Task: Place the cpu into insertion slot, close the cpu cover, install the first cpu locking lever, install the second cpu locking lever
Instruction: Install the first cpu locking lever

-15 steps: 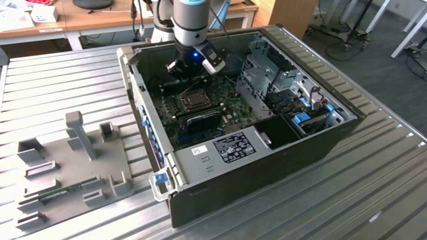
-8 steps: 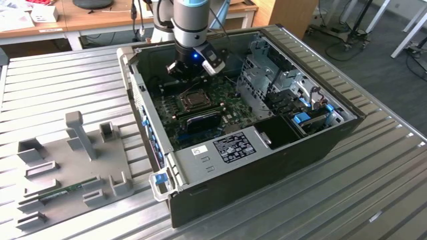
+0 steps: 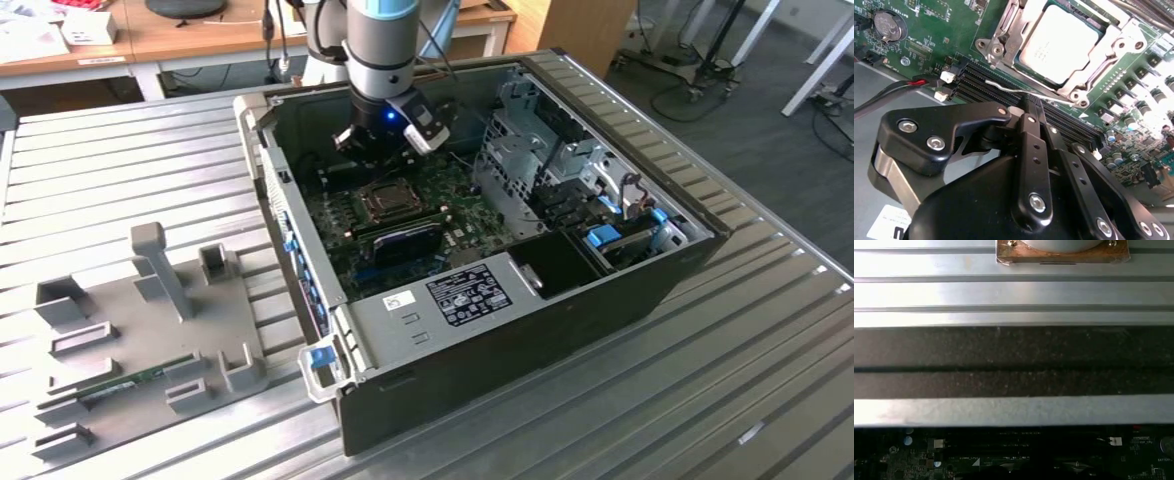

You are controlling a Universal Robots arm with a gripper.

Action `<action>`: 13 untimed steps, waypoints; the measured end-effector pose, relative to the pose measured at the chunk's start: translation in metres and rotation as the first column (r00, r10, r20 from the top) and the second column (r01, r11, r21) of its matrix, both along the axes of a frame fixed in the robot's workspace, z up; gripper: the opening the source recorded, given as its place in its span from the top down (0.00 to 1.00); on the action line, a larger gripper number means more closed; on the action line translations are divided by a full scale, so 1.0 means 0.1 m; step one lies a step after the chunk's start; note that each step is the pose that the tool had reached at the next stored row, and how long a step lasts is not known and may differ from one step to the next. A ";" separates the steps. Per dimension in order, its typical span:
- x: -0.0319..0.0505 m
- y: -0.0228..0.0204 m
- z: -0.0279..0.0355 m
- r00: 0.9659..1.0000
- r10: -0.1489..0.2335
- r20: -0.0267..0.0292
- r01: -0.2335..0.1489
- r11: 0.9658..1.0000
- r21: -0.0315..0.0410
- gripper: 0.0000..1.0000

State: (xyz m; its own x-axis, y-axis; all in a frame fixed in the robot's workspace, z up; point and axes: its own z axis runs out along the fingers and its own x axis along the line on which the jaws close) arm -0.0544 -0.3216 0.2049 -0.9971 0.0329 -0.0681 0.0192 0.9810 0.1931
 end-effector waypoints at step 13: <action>0.052 0.000 -0.031 1.000 0.000 0.000 0.000 1.000 0.000 0.90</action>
